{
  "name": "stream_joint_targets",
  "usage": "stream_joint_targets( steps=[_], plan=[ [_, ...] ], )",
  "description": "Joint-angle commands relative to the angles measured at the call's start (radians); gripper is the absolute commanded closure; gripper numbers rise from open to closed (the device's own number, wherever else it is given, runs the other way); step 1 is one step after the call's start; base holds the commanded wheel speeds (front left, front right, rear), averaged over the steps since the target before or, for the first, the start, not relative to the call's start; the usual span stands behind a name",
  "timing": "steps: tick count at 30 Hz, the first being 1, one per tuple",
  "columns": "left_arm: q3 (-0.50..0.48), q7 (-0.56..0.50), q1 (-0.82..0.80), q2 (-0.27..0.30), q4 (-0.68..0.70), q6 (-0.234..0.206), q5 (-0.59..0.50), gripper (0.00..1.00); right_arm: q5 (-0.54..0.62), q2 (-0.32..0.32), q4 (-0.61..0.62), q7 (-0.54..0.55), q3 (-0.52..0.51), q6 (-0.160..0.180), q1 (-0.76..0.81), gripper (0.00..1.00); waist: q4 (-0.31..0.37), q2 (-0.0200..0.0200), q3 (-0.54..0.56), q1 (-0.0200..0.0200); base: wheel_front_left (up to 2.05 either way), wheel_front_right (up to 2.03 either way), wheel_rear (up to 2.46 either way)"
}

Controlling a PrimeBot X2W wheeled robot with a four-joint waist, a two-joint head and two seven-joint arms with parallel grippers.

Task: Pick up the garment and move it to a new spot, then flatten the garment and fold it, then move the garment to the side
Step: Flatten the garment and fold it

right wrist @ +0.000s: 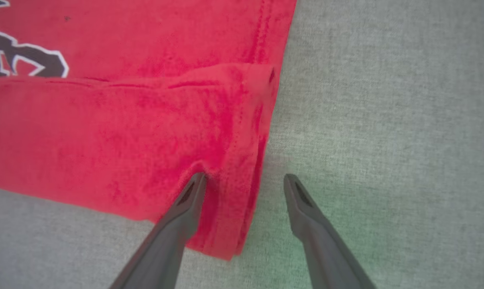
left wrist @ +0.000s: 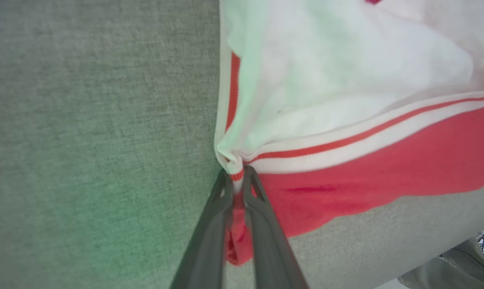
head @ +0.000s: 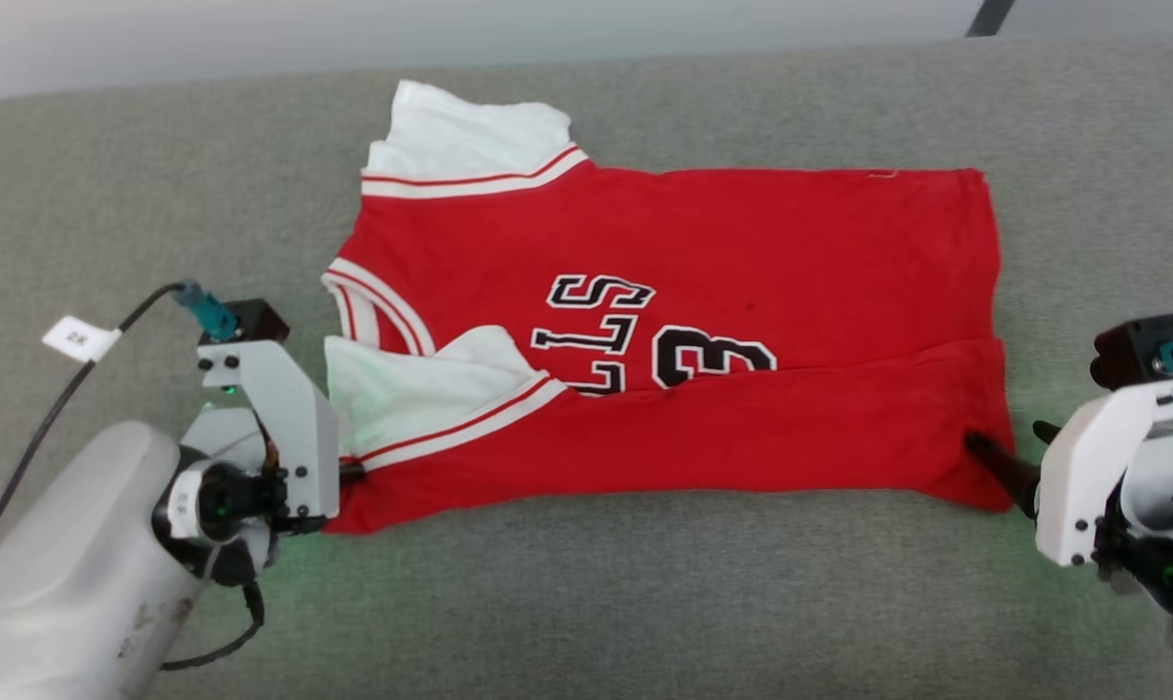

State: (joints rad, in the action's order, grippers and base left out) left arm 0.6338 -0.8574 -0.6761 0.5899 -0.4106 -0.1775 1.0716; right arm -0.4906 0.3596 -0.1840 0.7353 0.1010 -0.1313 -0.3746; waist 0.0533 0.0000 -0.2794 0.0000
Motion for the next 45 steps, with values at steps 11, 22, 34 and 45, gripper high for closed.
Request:
stream_joint_targets(
  steps=[11,22,34,45],
  plan=[
    [0.028,0.023,-0.004,-0.054,-0.063,0.018,-0.011,1.0,0.031,-0.028,-0.183,0.104,0.029,0.001,-0.089,1.0,-0.034,0.0,-0.029,0.0,0.0,0.0,0.0],
    [0.016,0.018,-0.021,-0.038,-0.078,0.026,-0.002,1.0,0.015,0.02,-0.201,0.112,0.02,0.001,-0.115,1.0,-0.042,0.0,0.0,0.0,0.0,0.0,0.0],
    [0.025,-0.043,0.009,0.014,-0.006,-0.007,0.003,1.0,-0.027,0.068,-0.133,0.166,0.036,0.001,-0.056,1.0,-0.067,0.0,0.081,0.0,0.0,0.0,0.0],
    [0.034,-0.096,0.114,0.085,0.136,-0.083,0.019,1.0,-0.061,0.088,-0.027,0.24,0.015,0.001,0.068,1.0,-0.082,0.0,0.129,0.0,0.0,0.0,0.0]
  ],
)
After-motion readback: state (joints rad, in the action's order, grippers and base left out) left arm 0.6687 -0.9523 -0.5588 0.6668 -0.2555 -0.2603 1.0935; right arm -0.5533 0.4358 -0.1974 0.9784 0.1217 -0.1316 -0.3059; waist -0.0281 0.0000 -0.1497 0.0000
